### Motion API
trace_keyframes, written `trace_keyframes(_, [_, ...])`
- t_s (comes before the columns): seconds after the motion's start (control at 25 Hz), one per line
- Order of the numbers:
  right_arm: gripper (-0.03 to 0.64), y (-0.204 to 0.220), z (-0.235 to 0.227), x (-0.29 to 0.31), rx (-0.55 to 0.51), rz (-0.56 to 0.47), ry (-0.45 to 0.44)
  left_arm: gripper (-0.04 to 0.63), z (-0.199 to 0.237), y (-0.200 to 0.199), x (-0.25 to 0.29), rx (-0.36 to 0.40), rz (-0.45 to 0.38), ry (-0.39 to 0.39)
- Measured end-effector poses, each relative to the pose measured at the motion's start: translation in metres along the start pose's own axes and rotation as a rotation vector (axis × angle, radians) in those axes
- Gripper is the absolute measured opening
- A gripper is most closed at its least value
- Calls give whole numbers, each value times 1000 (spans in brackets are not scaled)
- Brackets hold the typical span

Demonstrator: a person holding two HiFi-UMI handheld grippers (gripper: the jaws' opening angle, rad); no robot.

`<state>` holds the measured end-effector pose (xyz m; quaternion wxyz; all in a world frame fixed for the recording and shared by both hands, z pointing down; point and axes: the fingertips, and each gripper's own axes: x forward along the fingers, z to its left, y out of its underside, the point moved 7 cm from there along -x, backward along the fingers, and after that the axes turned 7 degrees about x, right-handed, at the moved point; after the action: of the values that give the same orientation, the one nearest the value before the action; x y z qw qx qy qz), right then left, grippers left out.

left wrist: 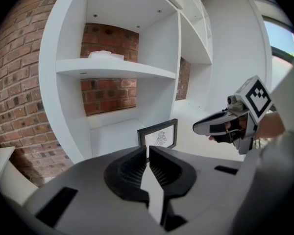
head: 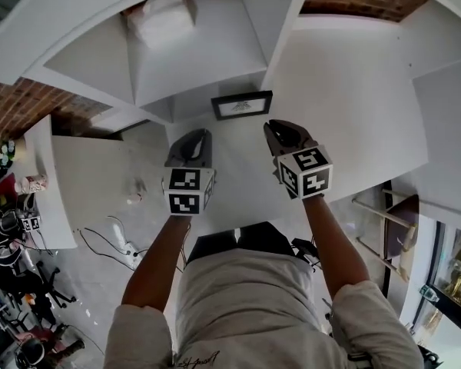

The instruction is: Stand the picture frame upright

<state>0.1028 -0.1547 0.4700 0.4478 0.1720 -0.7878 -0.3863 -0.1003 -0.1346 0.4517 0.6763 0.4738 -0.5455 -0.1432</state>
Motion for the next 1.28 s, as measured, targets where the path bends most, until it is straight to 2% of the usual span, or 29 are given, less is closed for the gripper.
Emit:
trace_keyframes(0.28, [34, 3, 28, -28, -49, 25, 2, 15, 2, -8, -44, -13, -46, 28])
trace_keyframes(0.48, [31, 0, 49, -57, -40, -2, -2, 15, -5, -8, -80, -55, -69, 60])
trace_keyframes(0.6, [29, -3, 60, -72, -33, -27, 1, 15, -11, -9, -95, -55, -84, 70])
trace_keyframes(0.84, [29, -2, 81, -91, -33, -46, -3, 15, -13, -12, -118, -73, -127, 66])
trace_keyframes(1.0, [29, -2, 91, -98, -32, -50, -11, 15, -17, -14, -132, -38, -145, 63])
trace_keyframes(1.28, [28, 0, 106, -97, -23, -47, -34, 15, -25, -4, -139, -49, -141, 89])
